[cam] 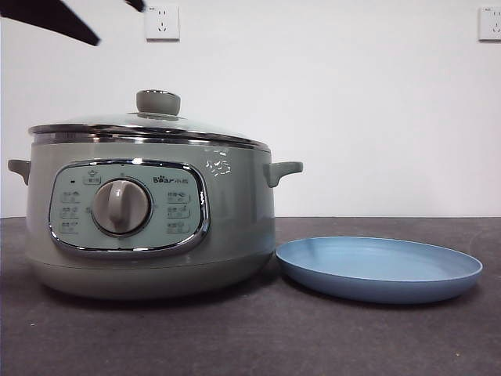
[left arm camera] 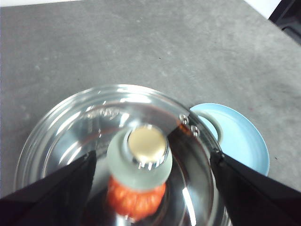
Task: Take the pumpkin out from the steamer,put the pumpkin in the blue plate,close the lid
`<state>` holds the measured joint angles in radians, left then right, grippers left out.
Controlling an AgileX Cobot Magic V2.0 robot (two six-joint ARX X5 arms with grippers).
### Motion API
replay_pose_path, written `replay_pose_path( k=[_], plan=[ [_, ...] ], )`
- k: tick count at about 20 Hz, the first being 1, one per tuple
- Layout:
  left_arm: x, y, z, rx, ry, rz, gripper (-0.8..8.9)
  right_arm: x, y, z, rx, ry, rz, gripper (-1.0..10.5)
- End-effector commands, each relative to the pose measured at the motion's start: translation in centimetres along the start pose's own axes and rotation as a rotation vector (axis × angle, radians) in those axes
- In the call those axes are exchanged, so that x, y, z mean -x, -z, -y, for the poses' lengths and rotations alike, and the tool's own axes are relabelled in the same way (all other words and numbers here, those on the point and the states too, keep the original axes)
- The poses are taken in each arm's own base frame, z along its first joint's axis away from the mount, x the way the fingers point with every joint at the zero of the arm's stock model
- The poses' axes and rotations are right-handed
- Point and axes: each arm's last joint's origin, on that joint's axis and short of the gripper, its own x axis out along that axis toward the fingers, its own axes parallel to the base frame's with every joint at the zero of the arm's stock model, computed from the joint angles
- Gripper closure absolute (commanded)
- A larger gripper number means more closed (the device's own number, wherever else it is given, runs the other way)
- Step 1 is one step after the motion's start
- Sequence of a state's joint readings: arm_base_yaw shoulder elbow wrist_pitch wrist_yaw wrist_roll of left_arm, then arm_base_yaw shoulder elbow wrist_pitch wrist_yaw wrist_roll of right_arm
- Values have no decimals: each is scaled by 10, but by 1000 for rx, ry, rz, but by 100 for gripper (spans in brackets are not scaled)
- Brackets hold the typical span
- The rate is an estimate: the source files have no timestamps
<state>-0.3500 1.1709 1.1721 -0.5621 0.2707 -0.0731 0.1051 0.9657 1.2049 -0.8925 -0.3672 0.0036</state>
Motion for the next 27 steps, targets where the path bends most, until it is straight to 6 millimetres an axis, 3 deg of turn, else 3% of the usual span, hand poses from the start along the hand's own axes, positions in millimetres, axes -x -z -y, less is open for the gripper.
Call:
replay_pose_path(
  k=[1, 5, 10, 17, 18, 20, 23, 27],
  plan=[
    [-17, -10, 7, -45, -29, -38, 405, -3, -1, 1, -7, -3, -4, 443],
    [-50, -17, 11, -87, -56, -120, 405, -4, -1, 1, -8, -2, -8, 443],
    [-81, -4, 6, -77, -80, -233, 405, -4, -1, 1, -9, -2, -12, 443],
    [-85, 1, 5, -93, -95, -287, 410, -4, -1, 1, -9, -2, -12, 444],
    [-85, 1, 5, -100, -94, -287, 434, -4, -1, 1, -9, -2, -13, 444],
    [-85, 1, 6, -121, -86, -289, 631, -4, 0, 1, -12, -2, -20, 444],
    [-85, 1, 7, -144, -80, -290, 832, -4, 0, 1, -12, -2, -20, 444],
    [-85, 1, 7, -144, -79, -287, 823, -4, 0, 1, -36, -2, -23, 443]
  ],
)
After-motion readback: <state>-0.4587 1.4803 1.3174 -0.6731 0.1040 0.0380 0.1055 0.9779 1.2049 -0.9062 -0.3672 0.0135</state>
